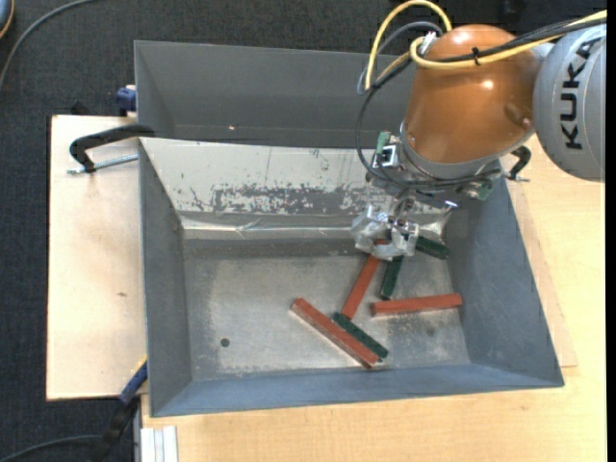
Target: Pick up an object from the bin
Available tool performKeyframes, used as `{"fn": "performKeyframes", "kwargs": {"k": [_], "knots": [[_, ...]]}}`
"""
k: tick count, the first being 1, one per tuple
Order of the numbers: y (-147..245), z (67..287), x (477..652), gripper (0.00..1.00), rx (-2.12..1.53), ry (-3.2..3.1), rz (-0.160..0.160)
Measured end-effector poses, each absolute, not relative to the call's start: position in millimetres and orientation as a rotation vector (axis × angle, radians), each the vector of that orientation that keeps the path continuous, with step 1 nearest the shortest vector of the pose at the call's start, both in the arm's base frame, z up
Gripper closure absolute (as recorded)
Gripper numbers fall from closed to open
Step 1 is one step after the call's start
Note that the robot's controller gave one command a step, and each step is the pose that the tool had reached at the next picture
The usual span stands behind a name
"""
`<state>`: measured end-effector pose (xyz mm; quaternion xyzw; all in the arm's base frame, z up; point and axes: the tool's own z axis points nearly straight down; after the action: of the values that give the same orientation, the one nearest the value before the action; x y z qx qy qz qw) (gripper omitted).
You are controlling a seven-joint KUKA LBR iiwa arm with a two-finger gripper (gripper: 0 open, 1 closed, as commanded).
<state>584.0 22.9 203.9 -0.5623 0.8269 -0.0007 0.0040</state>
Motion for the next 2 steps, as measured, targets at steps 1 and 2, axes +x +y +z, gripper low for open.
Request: {"fn": "performKeyframes", "kwargs": {"k": [1, 2], "knots": [[23, 203, 583.4, 0.0, -1.763, 2.593, 0.0], [-10, 133, 593.3, 0.0, -1.613, 2.697, 0.004]]}}
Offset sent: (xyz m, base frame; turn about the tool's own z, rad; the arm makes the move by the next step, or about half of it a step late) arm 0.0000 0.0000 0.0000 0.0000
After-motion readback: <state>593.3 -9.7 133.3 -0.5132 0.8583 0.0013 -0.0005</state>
